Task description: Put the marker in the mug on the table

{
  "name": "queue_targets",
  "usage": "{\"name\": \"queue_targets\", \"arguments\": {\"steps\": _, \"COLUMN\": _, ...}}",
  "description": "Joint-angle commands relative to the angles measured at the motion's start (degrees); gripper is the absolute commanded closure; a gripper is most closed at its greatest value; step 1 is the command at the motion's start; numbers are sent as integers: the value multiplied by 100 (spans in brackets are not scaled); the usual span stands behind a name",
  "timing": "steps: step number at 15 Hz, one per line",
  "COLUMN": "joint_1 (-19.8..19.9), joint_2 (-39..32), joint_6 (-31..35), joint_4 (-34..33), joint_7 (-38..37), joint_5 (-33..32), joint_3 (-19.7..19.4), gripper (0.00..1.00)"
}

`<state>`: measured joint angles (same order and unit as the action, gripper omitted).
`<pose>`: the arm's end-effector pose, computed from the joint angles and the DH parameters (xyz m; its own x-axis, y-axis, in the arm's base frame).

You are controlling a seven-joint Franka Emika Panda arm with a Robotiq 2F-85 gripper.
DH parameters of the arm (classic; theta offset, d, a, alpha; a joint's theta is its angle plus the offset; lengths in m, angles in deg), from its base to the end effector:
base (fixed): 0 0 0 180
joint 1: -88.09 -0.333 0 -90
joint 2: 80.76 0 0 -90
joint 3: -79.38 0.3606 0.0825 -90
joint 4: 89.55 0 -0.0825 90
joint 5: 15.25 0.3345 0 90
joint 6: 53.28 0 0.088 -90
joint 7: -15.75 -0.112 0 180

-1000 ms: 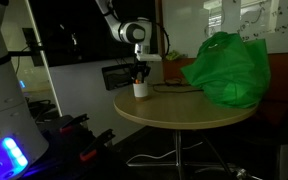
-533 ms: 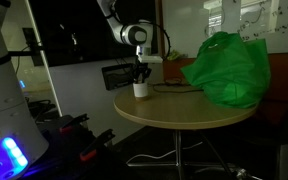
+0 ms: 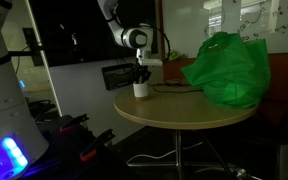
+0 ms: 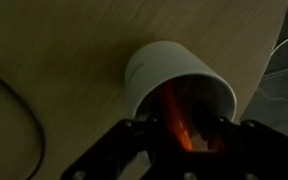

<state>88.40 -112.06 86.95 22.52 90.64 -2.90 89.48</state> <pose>0.5985 0.0948 0.2670 0.2884 0.9383 0.1906 0.9551 -0.2677 -0.1274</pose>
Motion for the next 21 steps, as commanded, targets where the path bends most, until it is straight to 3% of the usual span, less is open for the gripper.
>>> {"name": "queue_targets", "arguments": {"steps": 1, "joint_1": 129, "joint_2": -91, "joint_6": -10, "joint_4": -96, "joint_7": -192, "joint_5": -125, "joint_3": 145, "gripper": 84}}
{"name": "queue_targets", "arguments": {"steps": 4, "joint_1": 163, "joint_2": -63, "joint_6": 1, "joint_4": -83, "joint_7": -106, "joint_5": -130, "joint_3": 169, "gripper": 100}}
{"name": "queue_targets", "arguments": {"steps": 5, "joint_1": 179, "joint_2": -26, "joint_6": 4, "joint_4": -59, "joint_7": -86, "joint_5": -126, "joint_3": 180, "gripper": 95}}
{"name": "queue_targets", "arguments": {"steps": 17, "joint_1": 660, "joint_2": 961, "joint_6": -411, "joint_4": 274, "joint_7": 319, "joint_5": 436, "joint_3": 581, "gripper": 95}}
{"name": "queue_targets", "arguments": {"steps": 21, "joint_1": 581, "joint_2": 1488, "joint_6": -918, "joint_4": 441, "joint_7": 396, "joint_5": 501, "joint_3": 425, "gripper": 95}}
